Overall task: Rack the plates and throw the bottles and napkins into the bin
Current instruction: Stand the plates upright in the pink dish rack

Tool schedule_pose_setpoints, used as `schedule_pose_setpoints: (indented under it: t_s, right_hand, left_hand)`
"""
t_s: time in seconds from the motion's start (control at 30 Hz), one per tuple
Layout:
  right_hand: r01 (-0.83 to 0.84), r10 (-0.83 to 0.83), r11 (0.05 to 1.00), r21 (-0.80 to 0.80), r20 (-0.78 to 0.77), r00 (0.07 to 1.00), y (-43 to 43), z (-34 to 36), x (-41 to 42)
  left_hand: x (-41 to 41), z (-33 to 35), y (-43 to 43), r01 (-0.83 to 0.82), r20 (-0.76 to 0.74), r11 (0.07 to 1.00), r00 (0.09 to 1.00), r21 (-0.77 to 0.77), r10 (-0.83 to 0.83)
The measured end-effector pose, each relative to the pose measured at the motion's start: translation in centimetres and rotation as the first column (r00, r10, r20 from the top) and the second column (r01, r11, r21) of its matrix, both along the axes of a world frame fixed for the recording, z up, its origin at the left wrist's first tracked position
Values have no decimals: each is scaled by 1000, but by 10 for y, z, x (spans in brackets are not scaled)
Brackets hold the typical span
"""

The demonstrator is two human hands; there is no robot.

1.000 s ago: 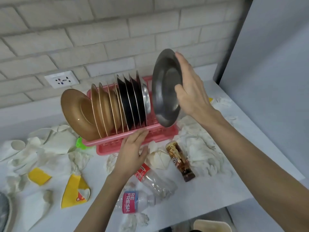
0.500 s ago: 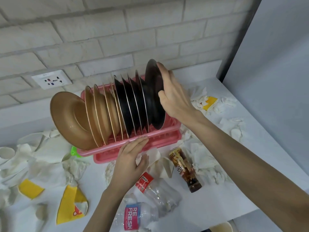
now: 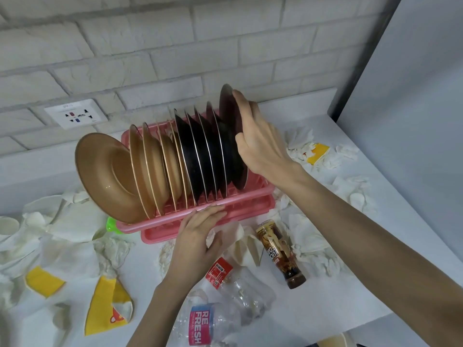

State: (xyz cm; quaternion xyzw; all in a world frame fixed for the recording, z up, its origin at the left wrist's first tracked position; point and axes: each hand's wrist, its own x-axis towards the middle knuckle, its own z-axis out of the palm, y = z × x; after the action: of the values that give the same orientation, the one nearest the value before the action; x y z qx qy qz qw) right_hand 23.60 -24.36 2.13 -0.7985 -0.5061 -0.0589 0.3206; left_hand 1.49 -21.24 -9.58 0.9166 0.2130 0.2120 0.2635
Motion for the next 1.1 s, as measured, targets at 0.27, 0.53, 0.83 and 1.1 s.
schedule_pose_setpoints:
  t_s: [0.27,0.53,0.83,1.1]
  right_hand:
    - [-14,13,998,-60,-20,1000,10,-24,-3]
    - [-52,52,999,-14,19,998,14,-35,-4]
    - [-86,86,995,53,-3,996,-2,-34,-7]
    - [-140,147,986,87,-75,986,-61,-18,-43]
  left_hand:
    - [0,0,1,16,-1,1000,1000,2,-16]
    - [0,2,2,46,-7,999,999,-15,-46]
    - [1,11,-2,17,27,999,1000,-29,-16]
    - [-18,27,-16,-19,105,994,994,-109,31]
